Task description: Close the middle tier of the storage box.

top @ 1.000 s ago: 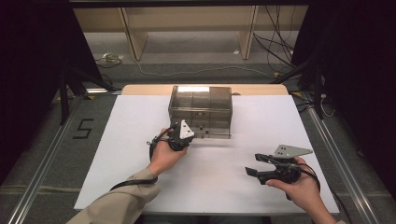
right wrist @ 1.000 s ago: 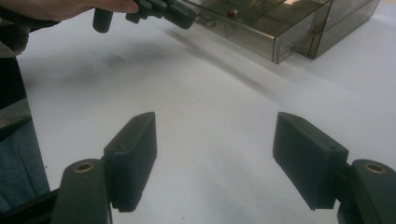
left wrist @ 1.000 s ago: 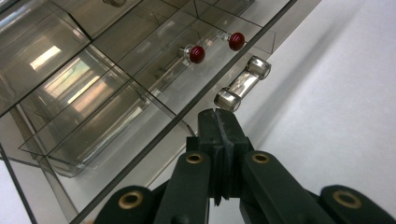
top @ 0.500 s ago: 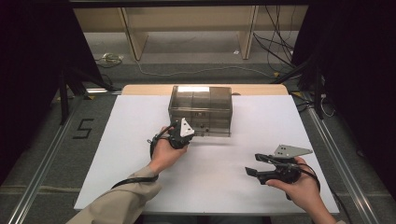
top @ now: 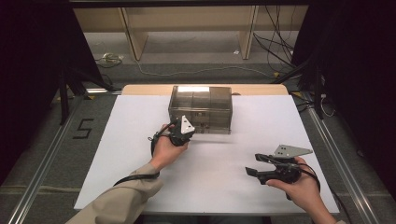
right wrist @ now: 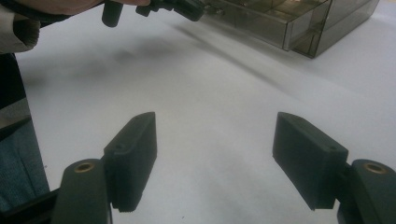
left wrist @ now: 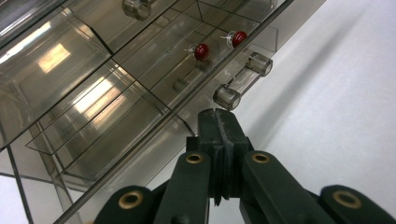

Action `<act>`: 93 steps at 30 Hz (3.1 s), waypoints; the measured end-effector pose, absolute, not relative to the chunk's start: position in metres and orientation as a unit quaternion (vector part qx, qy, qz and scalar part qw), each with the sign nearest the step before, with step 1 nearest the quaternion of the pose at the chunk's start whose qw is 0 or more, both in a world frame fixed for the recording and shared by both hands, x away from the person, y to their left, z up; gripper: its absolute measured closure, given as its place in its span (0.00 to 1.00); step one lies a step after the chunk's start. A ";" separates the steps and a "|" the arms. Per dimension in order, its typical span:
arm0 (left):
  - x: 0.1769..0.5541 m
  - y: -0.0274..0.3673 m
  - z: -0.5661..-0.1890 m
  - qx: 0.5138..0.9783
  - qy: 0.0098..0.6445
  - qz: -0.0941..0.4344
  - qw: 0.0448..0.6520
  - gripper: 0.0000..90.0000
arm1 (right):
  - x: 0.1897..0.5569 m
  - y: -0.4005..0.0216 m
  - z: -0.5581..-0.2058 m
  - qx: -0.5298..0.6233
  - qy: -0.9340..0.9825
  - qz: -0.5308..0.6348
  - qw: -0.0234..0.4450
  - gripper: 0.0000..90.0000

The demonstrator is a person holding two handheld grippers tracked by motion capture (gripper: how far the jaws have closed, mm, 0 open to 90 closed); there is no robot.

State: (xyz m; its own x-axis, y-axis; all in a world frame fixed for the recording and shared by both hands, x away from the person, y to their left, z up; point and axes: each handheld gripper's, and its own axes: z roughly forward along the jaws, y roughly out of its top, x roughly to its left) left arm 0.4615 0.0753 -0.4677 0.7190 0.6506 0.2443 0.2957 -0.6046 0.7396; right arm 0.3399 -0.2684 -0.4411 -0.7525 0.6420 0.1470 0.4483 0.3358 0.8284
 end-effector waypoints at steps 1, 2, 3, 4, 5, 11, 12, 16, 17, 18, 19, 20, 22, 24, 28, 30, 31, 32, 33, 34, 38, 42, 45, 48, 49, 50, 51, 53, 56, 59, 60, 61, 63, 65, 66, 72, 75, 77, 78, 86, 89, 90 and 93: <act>0.462 0.075 -0.468 0.859 0.276 0.254 0.348 1.00 | 0.340 -0.268 -0.441 0.336 0.810 0.469 0.103 0.35; 0.462 0.075 -0.467 0.859 0.276 0.254 0.347 1.00 | 0.340 -0.268 -0.441 0.337 0.810 0.468 0.103 0.35; 0.463 0.075 -0.467 0.860 0.276 0.254 0.347 1.00 | 0.340 -0.268 -0.441 0.336 0.810 0.469 0.104 0.35; 0.463 0.076 -0.467 0.859 0.277 0.254 0.348 1.00 | 0.340 -0.268 -0.441 0.337 0.811 0.468 0.103 0.35; 0.464 0.076 -0.467 0.859 0.277 0.254 0.348 1.00 | 0.340 -0.268 -0.441 0.337 0.810 0.468 0.103 0.35; 0.466 0.078 -0.463 0.854 0.282 0.258 0.352 1.00 | 0.340 -0.269 -0.441 0.336 0.810 0.468 0.104 0.35; 0.466 0.078 -0.463 0.854 0.282 0.257 0.352 1.00 | 0.340 -0.269 -0.441 0.336 0.810 0.469 0.104 0.35; 0.469 0.077 -0.463 0.852 0.285 0.258 0.355 1.00 | 0.340 -0.268 -0.441 0.337 0.810 0.468 0.103 0.35; 0.469 0.077 -0.463 0.854 0.284 0.259 0.351 1.00 | 0.340 -0.268 -0.441 0.337 0.810 0.468 0.103 0.35; 0.470 0.077 -0.463 0.855 0.283 0.258 0.350 1.00 | 0.340 -0.268 -0.441 0.336 0.810 0.469 0.104 0.35; 0.470 0.077 -0.463 0.853 0.285 0.260 0.351 1.00 | 0.340 -0.269 -0.441 0.337 0.810 0.468 0.103 0.35; 0.471 0.077 -0.463 0.853 0.285 0.260 0.353 1.00 | 0.340 -0.269 -0.441 0.337 0.810 0.468 0.103 0.35; 0.472 0.076 -0.463 0.853 0.287 0.259 0.351 1.00 | 0.340 -0.269 -0.441 0.337 0.810 0.469 0.103 0.35; 0.473 0.076 -0.463 0.852 0.288 0.260 0.353 1.00 | 0.340 -0.269 -0.441 0.337 0.810 0.469 0.103 0.35; 0.475 0.075 -0.463 0.852 0.287 0.261 0.350 1.00 | 0.340 -0.269 -0.441 0.338 0.810 0.469 0.103 0.35; 0.476 0.075 -0.464 0.853 0.289 0.261 0.349 1.00 | 0.340 -0.269 -0.441 0.337 0.810 0.469 0.103 0.35; 0.476 0.075 -0.464 0.851 0.291 0.261 0.350 1.00 | 0.340 -0.269 -0.441 0.338 0.810 0.469 0.103 0.35; 0.477 0.076 -0.465 0.852 0.290 0.261 0.348 1.00 | 0.340 -0.269 -0.441 0.337 0.810 0.469 0.103 0.35; 0.478 0.076 -0.465 0.852 0.292 0.260 0.348 1.00 | 0.340 -0.269 -0.441 0.338 0.809 0.469 0.103 0.35; 0.479 0.076 -0.465 0.852 0.292 0.260 0.348 1.00 | 0.340 -0.269 -0.441 0.339 0.809 0.469 0.102 0.35; 0.480 0.076 -0.466 0.850 0.294 0.262 0.350 1.00 | 0.340 -0.269 -0.441 0.338 0.809 0.469 0.102 0.35; 0.481 0.075 -0.466 0.851 0.293 0.262 0.348 1.00 | 0.340 -0.269 -0.441 0.339 0.809 0.469 0.102 0.35; 0.483 0.075 -0.466 0.850 0.296 0.262 0.349 1.00 | 0.340 -0.269 -0.441 0.339 0.809 0.469 0.102 0.35; 0.485 0.074 -0.465 0.848 0.299 0.261 0.350 1.00 | 0.340 -0.269 -0.441 0.339 0.809 0.469 0.102 0.35; 0.486 0.073 -0.465 0.847 0.300 0.262 0.352 1.00 | 0.340 -0.269 -0.441 0.339 0.809 0.469 0.102 0.35; 0.486 0.073 -0.465 0.847 0.300 0.262 0.352 1.00 | 0.340 -0.269 -0.441 0.339 0.809 0.469 0.102 0.35; 0.487 0.073 -0.464 0.848 0.299 0.263 0.350 1.00 | 0.340 -0.269 -0.441 0.339 0.809 0.469 0.102 0.35; 0.488 0.073 -0.464 0.848 0.300 0.263 0.350 1.00 | 0.340 -0.269 -0.441 0.339 0.810 0.468 0.102 0.35; 0.492 0.072 -0.464 0.844 0.304 0.264 0.353 1.00 | 0.340 -0.269 -0.441 0.339 0.809 0.469 0.102 0.35; 0.495 0.072 -0.463 0.842 0.308 0.266 0.354 1.00 | 0.340 -0.269 -0.441 0.339 0.809 0.469 0.102 0.35; 0.497 0.071 -0.464 0.841 0.309 0.266 0.355 1.00 | 0.340 -0.269 -0.441 0.339 0.809 0.469 0.102 0.35; 0.498 0.071 -0.463 0.841 0.309 0.267 0.355 1.00 | 0.340 -0.269 -0.441 0.339 0.809 0.469 0.102 0.35; 0.500 0.071 -0.463 0.842 0.309 0.268 0.352 1.00 | 0.340 -0.270 -0.441 0.339 0.810 0.468 0.103 0.35; 0.502 0.071 -0.464 0.840 0.312 0.271 0.352 1.00 | 0.340 -0.270 -0.441 0.339 0.809 0.468 0.103 0.35; 0.503 0.070 -0.464 0.839 0.313 0.273 0.352 1.00 | 0.340 -0.270 -0.441 0.339 0.810 0.468 0.103 0.35; 0.507 0.070 -0.466 0.838 0.315 0.271 0.354 1.00 | 0.340 -0.270 -0.441 0.339 0.809 0.469 0.104 0.35; 0.506 0.070 -0.466 0.837 0.315 0.275 0.354 0.99 | 0.340 -0.270 -0.441 0.338 0.810 0.469 0.103 0.35; 0.504 0.070 -0.465 0.836 0.317 0.271 0.357 0.99 | 0.340 -0.270 -0.441 0.339 0.809 0.469 0.104 0.35; 0.503 0.070 -0.464 0.837 0.316 0.267 0.358 0.97 | 0.340 -0.270 -0.441 0.339 0.809 0.469 0.103 0.35; 0.484 0.078 -0.453 0.836 0.310 0.238 0.386 0.79 | 0.340 -0.270 -0.441 0.339 0.808 0.471 0.103 0.35; 0.475 0.083 -0.449 0.839 0.302 0.220 0.396 0.65 | 0.339 -0.270 -0.441 0.339 0.809 0.469 0.102 0.35; 0.471 0.084 -0.448 0.840 0.300 0.208 0.402 0.61 | 0.340 -0.270 -0.441 0.339 0.809 0.469 0.102 0.35; 0.457 0.092 -0.444 0.844 0.285 0.186 0.415 0.48 | 0.339 -0.270 -0.441 0.340 0.809 0.469 0.102 0.35</act>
